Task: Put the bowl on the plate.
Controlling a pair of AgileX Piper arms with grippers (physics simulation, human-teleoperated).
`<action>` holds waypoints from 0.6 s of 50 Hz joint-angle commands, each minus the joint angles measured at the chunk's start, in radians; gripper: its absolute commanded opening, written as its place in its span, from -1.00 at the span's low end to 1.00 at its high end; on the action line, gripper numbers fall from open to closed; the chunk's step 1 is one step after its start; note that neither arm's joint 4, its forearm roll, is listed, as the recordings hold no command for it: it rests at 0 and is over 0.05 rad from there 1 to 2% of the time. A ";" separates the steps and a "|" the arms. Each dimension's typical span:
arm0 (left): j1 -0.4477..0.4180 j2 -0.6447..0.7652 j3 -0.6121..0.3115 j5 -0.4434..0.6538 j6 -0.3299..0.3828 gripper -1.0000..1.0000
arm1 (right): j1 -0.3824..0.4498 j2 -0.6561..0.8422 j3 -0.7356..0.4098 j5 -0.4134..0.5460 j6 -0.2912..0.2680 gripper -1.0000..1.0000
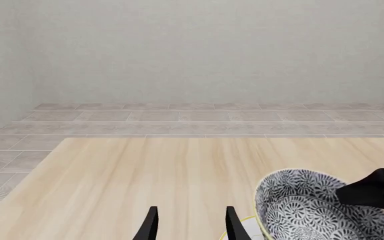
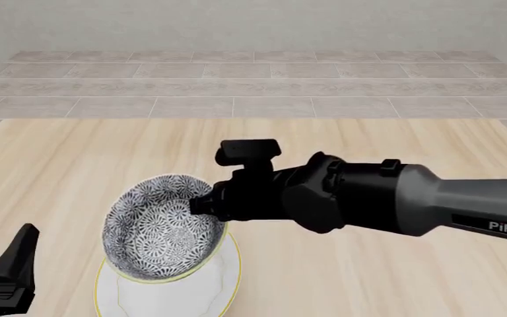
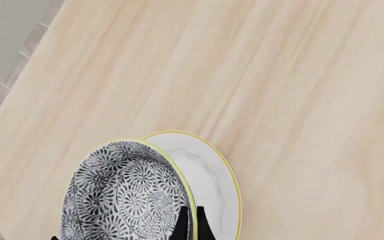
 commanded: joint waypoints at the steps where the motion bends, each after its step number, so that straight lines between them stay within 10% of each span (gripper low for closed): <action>1: 0.000 0.000 0.000 0.000 0.000 1.00 | 0.001 0.008 -0.007 -0.006 0.001 -1.00; 30: 0.000 0.000 0.000 0.000 0.000 1.00 | 0.003 0.046 -0.013 -0.020 -0.005 -1.00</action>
